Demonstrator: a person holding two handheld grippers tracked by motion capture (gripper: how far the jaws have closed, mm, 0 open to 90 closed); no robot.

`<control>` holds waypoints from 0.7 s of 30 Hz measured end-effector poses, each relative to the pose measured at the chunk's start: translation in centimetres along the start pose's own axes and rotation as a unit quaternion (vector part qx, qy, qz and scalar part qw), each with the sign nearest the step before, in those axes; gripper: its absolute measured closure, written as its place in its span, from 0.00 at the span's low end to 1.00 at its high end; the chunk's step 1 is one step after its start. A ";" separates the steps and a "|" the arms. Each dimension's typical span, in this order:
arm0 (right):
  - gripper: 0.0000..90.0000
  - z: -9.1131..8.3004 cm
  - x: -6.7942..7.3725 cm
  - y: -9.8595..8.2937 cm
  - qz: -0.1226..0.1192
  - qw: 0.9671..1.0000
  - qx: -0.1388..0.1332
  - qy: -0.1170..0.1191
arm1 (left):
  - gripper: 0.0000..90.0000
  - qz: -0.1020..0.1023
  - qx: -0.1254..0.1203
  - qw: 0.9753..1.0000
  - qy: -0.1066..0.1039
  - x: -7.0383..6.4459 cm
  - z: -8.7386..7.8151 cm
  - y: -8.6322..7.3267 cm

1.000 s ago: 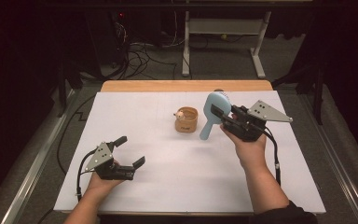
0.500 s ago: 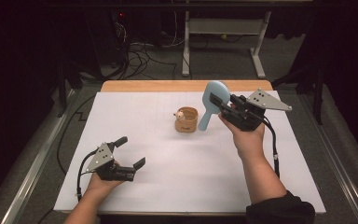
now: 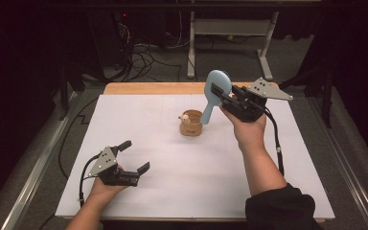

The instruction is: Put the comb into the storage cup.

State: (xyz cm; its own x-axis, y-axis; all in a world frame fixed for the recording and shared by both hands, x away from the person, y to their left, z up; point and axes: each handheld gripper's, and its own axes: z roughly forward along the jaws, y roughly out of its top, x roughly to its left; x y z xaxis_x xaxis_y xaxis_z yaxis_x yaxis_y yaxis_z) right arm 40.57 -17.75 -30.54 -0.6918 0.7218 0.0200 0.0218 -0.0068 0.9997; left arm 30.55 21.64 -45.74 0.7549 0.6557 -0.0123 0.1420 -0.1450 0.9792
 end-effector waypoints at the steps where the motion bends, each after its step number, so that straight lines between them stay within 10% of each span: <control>1: 0.73 0.2 -0.1 0.0 0.001 1.000 0.000 -0.001 | 0.00 0.000 0.000 1.000 -0.001 0.0 0.0 0.0; 21: 0.73 3.5 -0.4 -0.5 0.010 1.000 0.007 -0.002 | 0.00 0.001 0.004 1.000 -0.013 -0.2 0.1 0.0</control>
State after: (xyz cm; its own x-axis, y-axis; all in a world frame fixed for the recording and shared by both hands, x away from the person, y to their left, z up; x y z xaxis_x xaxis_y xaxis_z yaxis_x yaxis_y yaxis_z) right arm 43.32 -15.58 -31.12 -0.6879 0.7247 0.0402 0.0462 -0.0116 0.9989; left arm 30.44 21.43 -45.77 0.7714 0.6362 -0.0162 0.1458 -0.1519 0.9776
